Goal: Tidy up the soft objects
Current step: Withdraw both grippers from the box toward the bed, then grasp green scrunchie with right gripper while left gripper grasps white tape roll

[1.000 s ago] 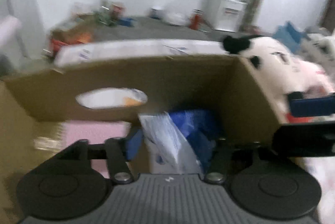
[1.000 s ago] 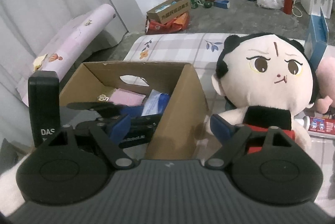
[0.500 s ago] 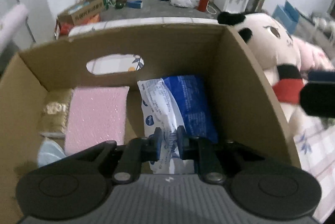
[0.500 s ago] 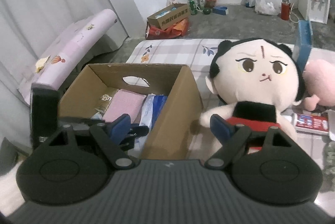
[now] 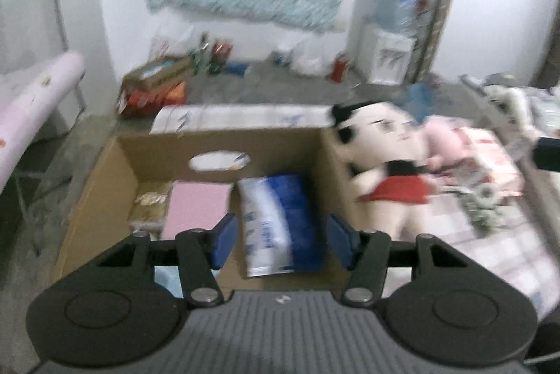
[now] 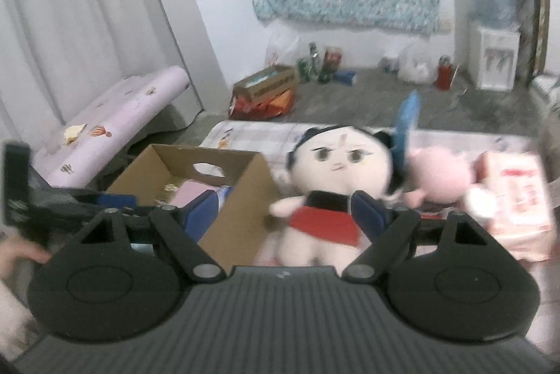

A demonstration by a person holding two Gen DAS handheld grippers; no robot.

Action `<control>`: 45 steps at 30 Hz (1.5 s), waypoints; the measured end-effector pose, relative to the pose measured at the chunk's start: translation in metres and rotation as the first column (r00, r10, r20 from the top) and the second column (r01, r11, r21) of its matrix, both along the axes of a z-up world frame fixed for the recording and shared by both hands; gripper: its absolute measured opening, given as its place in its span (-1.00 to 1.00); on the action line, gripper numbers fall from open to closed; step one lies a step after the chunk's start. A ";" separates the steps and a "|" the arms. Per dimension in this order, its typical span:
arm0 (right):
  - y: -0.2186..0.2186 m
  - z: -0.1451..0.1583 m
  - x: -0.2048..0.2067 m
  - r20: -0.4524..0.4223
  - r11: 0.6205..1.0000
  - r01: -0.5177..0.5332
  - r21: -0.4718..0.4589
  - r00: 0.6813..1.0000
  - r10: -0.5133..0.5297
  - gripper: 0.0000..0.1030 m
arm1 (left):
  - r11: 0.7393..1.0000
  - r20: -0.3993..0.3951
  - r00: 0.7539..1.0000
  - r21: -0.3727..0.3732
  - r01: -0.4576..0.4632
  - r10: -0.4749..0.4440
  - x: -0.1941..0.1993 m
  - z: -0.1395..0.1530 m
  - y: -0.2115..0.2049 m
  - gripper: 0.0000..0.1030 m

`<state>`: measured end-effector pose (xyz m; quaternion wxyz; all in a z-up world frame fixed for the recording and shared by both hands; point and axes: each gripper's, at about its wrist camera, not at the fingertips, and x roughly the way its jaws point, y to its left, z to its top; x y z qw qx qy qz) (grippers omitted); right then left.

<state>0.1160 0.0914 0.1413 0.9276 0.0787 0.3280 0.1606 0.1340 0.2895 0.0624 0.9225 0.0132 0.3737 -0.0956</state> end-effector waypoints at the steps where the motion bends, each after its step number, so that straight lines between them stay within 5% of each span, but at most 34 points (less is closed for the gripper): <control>1: -0.007 0.002 -0.010 0.022 1.000 0.009 -0.021 1.000 -0.008 0.61 | 1.000 0.017 1.000 -0.008 0.025 -0.025 -0.009 0.007 -0.008 0.15; 6: -0.030 0.003 -0.052 0.125 0.980 0.062 -0.190 0.991 -0.038 0.61 | 0.989 0.057 0.988 -0.026 0.146 -0.144 -0.034 0.024 -0.059 0.24; 12: -0.061 -0.009 -0.076 0.126 0.959 0.095 -0.267 0.990 -0.063 0.61 | 0.960 0.112 0.954 0.071 0.271 -0.278 -0.044 0.031 -0.131 0.38; 18: -0.093 -0.028 -0.080 0.104 0.957 0.130 -0.258 0.989 -0.107 0.61 | 0.935 0.133 0.930 0.149 0.323 -0.343 -0.037 0.022 -0.182 0.45; 30: -0.189 -0.096 -0.056 -0.051 0.950 0.258 -0.175 0.961 -0.270 0.62 | 0.894 0.052 0.904 0.180 0.410 -0.425 -0.004 -0.020 -0.240 0.44; 37: -0.225 -0.129 -0.021 -0.105 0.962 0.253 -0.099 0.959 -0.263 0.62 | 0.857 -0.058 0.876 0.190 0.480 -0.478 0.031 -0.079 -0.293 0.44; 40: -0.230 -0.134 -0.003 -0.111 0.963 0.259 -0.076 0.958 -0.266 0.62 | 0.825 -0.021 0.857 0.258 0.503 -0.515 0.046 -0.106 -0.320 0.43; 45: -0.239 -0.145 0.012 -0.134 0.973 0.227 -0.031 0.964 -0.229 0.62 | 0.837 -0.001 0.857 0.217 0.503 -0.515 0.070 -0.128 -0.336 0.14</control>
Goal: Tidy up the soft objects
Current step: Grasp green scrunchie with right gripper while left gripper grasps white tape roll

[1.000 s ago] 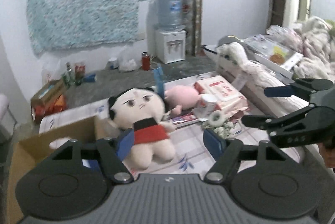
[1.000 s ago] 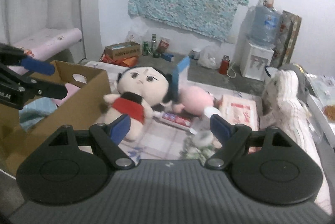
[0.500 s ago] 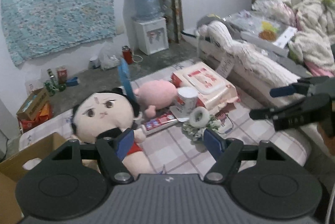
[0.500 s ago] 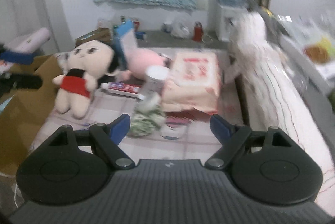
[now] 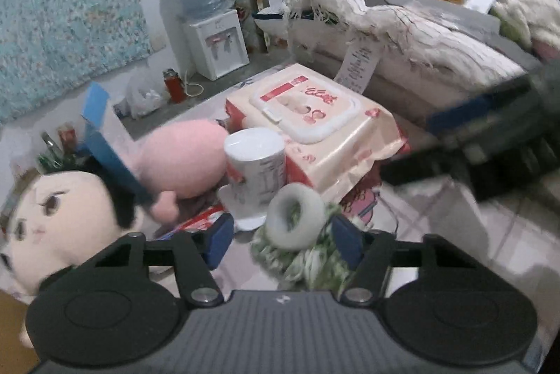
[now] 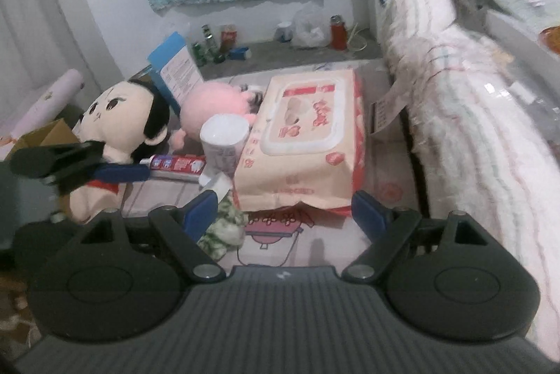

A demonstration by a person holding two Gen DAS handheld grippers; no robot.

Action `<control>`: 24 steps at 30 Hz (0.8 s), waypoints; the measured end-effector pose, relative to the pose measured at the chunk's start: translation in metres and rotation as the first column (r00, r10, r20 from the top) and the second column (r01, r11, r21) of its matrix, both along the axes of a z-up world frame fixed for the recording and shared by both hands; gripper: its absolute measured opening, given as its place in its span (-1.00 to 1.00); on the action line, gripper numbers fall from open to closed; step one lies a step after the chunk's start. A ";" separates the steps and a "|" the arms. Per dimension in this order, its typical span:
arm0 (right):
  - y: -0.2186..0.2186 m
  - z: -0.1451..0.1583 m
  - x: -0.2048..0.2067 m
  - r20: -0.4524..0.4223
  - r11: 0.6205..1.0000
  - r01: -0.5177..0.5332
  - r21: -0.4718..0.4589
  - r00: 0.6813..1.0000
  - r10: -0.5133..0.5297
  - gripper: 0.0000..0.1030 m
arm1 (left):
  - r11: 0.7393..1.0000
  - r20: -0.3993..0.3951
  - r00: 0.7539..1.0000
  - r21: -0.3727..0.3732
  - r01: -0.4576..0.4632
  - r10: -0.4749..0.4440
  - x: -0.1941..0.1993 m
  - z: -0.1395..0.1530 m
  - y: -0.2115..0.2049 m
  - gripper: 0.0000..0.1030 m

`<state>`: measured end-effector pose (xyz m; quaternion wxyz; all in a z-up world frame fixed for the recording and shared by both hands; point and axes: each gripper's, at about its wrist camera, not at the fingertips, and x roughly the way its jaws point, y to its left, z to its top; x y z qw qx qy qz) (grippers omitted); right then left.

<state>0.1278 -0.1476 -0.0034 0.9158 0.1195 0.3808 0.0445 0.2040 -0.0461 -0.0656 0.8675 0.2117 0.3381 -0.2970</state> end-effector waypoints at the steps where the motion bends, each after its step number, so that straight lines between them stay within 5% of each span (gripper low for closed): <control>1: -0.001 -0.004 0.001 -0.008 1.000 -0.013 0.024 1.000 0.013 0.62 | 1.000 -0.029 1.000 -0.006 0.004 -0.004 0.005 -0.004 -0.002 -0.02; 4: -0.002 -0.018 -0.001 -0.036 0.995 -0.038 0.090 0.998 0.041 0.62 | 1.000 -0.057 0.998 -0.004 0.006 -0.007 0.015 -0.010 -0.008 -0.61; 5: -0.002 -0.023 -0.002 -0.048 0.994 -0.040 0.106 0.998 0.045 0.62 | 1.000 -0.055 0.998 -0.010 -0.002 0.001 0.016 -0.010 -0.009 -0.66; 15: 0.004 -0.045 0.011 -0.122 0.968 -0.017 0.250 0.991 0.049 0.64 | 0.984 -0.167 0.983 -0.146 -0.104 0.079 0.004 0.032 0.048 -0.66; 20: 0.039 -0.042 0.026 -0.123 0.988 -0.061 0.144 0.989 0.079 0.70 | 0.984 -0.115 0.987 -0.125 -0.130 0.116 -0.016 0.066 0.086 -0.66; 24: 0.052 -0.052 0.040 -0.167 0.996 0.021 0.089 0.986 -0.006 0.66 | 0.985 -0.026 0.991 -0.115 -0.132 0.130 -0.047 0.093 0.120 -0.66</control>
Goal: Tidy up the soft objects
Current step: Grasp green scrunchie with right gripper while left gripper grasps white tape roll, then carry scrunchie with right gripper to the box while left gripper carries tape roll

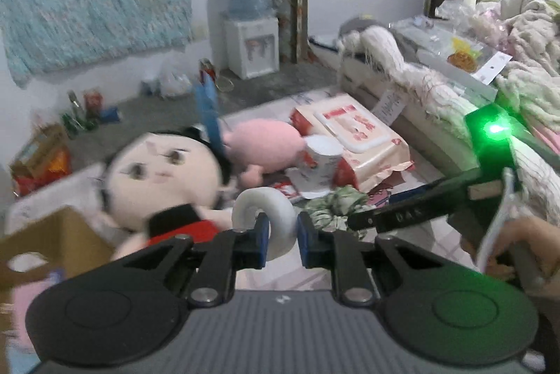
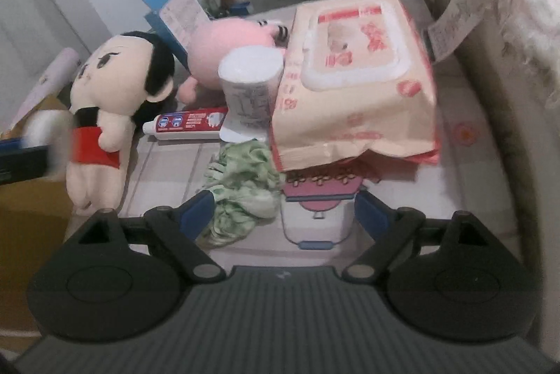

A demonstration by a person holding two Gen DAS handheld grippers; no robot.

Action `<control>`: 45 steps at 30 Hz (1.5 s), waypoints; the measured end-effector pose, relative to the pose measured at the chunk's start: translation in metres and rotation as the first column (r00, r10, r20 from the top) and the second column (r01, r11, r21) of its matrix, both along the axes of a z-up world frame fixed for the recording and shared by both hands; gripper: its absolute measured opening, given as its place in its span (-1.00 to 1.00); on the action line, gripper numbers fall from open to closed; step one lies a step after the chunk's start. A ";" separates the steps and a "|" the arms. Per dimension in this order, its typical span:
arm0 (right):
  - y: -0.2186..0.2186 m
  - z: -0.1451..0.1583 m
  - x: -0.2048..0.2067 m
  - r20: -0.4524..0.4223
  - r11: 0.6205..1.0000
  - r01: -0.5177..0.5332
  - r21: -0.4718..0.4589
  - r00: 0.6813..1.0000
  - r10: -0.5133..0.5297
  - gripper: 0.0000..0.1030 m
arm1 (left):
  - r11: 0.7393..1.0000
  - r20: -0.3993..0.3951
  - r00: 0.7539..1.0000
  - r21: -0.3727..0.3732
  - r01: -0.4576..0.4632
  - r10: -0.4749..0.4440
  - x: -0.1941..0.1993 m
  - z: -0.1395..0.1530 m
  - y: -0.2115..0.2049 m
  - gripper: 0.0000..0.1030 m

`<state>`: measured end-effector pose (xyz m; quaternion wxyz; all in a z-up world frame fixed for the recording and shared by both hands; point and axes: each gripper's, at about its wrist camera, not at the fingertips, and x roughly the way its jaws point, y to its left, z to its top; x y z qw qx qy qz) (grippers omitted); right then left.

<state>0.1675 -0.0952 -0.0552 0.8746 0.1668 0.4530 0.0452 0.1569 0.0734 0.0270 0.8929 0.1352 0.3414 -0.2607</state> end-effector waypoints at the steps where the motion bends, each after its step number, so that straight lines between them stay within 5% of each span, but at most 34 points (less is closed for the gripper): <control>1: 0.002 -0.003 0.000 0.002 0.999 0.010 0.034 1.000 -0.010 0.55 | 1.000 0.019 1.000 0.003 -0.004 0.004 -0.008 0.006 0.008 -0.66; 3: 0.013 -0.002 0.001 0.006 1.000 0.001 0.020 1.000 -0.001 -0.34 | 1.000 0.039 0.999 -0.009 -0.025 0.025 -0.021 0.015 0.025 -0.65; 6: 0.030 -0.004 -0.001 -0.015 0.999 -0.012 0.034 1.000 0.013 -0.68 | 0.997 0.033 0.998 -0.052 -0.055 0.057 -0.037 0.026 0.049 -0.65; 11: 0.056 0.006 -0.020 0.015 1.000 -0.024 -0.008 1.000 0.025 -0.79 | 0.992 0.061 0.992 -0.077 -0.103 0.107 -0.063 0.040 0.085 -0.65; 17: 0.069 0.050 -0.054 0.097 0.999 -0.048 -0.016 0.994 0.049 -0.80 | 0.976 0.078 0.981 -0.143 -0.164 0.177 -0.103 0.062 0.138 -0.65; 21: 0.083 0.083 -0.078 0.155 0.997 -0.072 -0.022 0.985 0.075 -0.80 | 0.960 0.149 0.957 -0.167 -0.225 0.251 -0.136 0.081 0.174 -0.65; 27: 0.116 0.136 -0.102 0.246 0.988 -0.152 0.027 0.959 0.141 -0.80 | 0.916 0.139 0.921 -0.232 -0.326 0.363 -0.170 0.108 0.238 -0.65; 34: 0.193 0.182 -0.098 0.313 0.945 -0.324 0.050 0.903 0.294 -0.80 | 0.907 -0.010 0.912 -0.098 -0.410 0.411 -0.125 0.055 0.271 -0.65; 40: 0.269 0.184 -0.063 0.275 0.900 -0.431 0.069 0.875 0.398 -0.80 | 0.933 -0.040 0.936 0.096 -0.346 0.351 -0.047 0.003 0.259 -0.65; 45: 0.300 0.168 -0.044 0.228 0.886 -0.457 0.082 0.874 0.429 -0.80 | 0.928 -0.068 0.966 0.303 -0.218 0.249 0.009 -0.042 0.238 -0.65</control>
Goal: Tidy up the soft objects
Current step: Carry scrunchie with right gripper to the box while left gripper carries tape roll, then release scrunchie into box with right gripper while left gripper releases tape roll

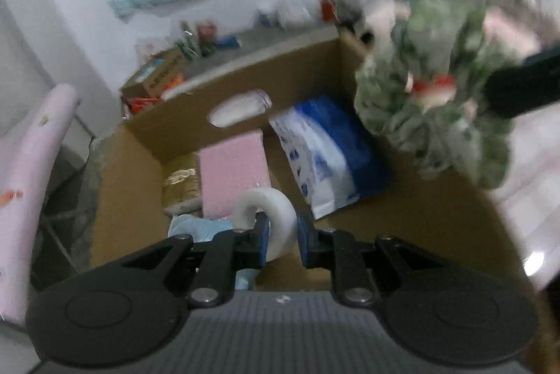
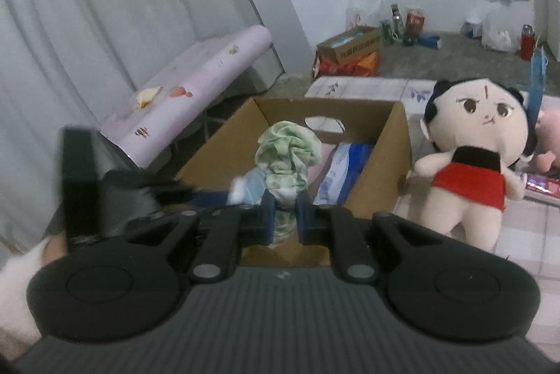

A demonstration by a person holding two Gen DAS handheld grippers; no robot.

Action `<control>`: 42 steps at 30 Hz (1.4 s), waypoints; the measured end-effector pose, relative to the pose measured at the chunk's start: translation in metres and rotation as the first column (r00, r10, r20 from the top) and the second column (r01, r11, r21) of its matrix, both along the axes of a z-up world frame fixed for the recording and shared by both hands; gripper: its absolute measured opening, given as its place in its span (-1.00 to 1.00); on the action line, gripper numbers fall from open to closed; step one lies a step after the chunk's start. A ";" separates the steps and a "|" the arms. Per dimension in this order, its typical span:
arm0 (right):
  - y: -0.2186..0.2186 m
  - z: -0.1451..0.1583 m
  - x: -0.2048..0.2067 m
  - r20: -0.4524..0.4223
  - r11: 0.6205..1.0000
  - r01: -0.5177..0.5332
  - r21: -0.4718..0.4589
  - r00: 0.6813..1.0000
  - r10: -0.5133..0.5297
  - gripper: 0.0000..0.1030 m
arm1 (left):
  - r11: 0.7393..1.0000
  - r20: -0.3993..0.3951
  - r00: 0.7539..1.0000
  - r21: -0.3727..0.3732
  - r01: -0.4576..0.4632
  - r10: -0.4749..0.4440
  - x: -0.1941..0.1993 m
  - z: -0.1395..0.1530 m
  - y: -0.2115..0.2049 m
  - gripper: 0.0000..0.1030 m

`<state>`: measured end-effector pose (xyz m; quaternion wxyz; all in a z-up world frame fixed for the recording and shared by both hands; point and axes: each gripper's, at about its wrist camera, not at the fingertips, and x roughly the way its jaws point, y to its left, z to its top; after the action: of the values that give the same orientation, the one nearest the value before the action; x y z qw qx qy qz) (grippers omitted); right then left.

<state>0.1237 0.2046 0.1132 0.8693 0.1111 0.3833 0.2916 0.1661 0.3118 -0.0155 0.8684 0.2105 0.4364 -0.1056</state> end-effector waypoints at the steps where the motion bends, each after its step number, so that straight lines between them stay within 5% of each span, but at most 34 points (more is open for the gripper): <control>1: 0.002 -0.004 0.004 -0.017 1.000 -0.004 -0.001 1.000 0.004 -0.79 | 0.999 -0.023 0.999 0.037 0.034 -0.033 0.006 -0.010 -0.004 -0.65; 6: 0.007 -0.025 0.021 -0.088 1.000 -0.002 0.012 0.996 0.003 -0.79 | 0.982 -0.095 0.984 0.102 0.158 -0.149 0.018 -0.048 -0.017 -0.55; 8: 0.009 -0.033 0.030 -0.098 1.000 -0.004 0.004 0.995 0.004 -0.79 | 0.979 -0.095 0.981 0.101 0.176 -0.167 0.019 -0.057 -0.020 -0.12; 12: 0.009 -0.044 0.035 -0.118 1.000 -0.011 -0.003 0.993 0.011 -0.79 | 0.981 -0.116 0.981 0.102 0.166 -0.154 0.015 -0.065 -0.019 -0.05; 16: 0.015 -0.051 0.040 -0.134 1.000 -0.022 -0.014 0.991 0.020 -0.78 | 0.985 -0.068 0.986 0.080 0.156 -0.151 -0.009 -0.039 -0.005 0.06; 24: 0.057 -0.063 0.043 -0.176 0.991 -0.129 -0.035 0.977 0.121 -0.76 | 0.999 0.038 0.999 0.049 -0.007 0.006 -0.074 0.022 0.054 0.17; 32: 0.120 -0.082 0.034 -0.227 0.953 -0.279 -0.121 0.942 0.247 -0.74 | 0.999 0.096 0.994 0.012 -0.053 0.052 -0.093 0.045 0.079 0.18; 37: 0.146 -0.086 0.030 -0.232 0.935 -0.313 -0.165 0.934 0.272 -0.72 | 0.986 0.094 0.982 -0.055 -0.156 0.161 -0.094 0.051 0.101 0.18; 40: 0.157 -0.095 0.033 -0.244 0.909 -0.311 -0.277 0.938 0.247 -0.60 | 0.982 0.101 0.978 -0.071 -0.176 0.183 -0.097 0.052 0.109 0.18; 42: 0.156 -0.099 0.035 -0.246 0.902 -0.305 -0.305 0.941 0.234 -0.20 | 0.981 0.102 0.978 -0.076 -0.177 0.184 -0.099 0.052 0.111 0.18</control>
<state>0.1585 0.3602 0.0138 0.7826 -0.0651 0.5261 0.3264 0.0676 0.4223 0.0362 0.9034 0.1466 0.4020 -0.0292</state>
